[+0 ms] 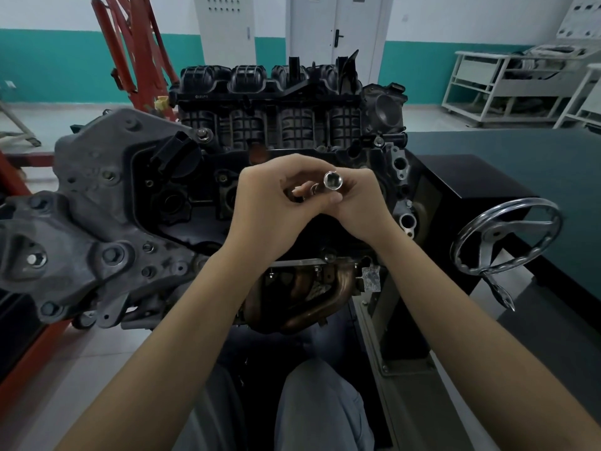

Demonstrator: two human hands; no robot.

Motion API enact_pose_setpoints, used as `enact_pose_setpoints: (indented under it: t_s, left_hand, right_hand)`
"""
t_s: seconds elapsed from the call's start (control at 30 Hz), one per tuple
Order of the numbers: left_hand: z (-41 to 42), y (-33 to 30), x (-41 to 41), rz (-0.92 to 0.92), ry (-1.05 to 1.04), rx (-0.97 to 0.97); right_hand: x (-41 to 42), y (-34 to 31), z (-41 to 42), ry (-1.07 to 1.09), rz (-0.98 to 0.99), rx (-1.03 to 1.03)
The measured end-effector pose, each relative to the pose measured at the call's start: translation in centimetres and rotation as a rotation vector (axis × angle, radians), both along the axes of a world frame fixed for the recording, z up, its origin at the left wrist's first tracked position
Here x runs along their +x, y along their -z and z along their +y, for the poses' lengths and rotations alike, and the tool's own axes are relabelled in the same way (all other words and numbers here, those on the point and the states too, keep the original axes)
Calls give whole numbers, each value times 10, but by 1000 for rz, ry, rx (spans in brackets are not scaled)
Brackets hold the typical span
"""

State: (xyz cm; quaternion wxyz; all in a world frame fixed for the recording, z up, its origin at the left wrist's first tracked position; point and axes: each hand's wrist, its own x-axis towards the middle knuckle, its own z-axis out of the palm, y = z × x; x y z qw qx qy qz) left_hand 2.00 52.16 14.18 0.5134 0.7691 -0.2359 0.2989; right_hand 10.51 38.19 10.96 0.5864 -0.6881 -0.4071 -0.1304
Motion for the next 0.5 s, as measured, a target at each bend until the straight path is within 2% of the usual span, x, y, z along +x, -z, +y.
enact_pose_setpoints:
  t_s: [0.1, 0.27, 0.4, 0.5]
  left_hand:
    - [-2, 0, 0, -29, -41, -6]
    - [-2, 2, 0, 33, 114, -52]
    - [-6, 2, 0, 24, -34, -42]
    - [-8, 2, 0, -3, -64, -24]
  right_hand:
    - [-1, -1, 0, -32, -24, -28]
    - [-6, -3, 0, -40, -4, -49]
    - [2, 1, -1, 23, -7, -34]
    - [-2, -1, 0, -5, -45, -40]
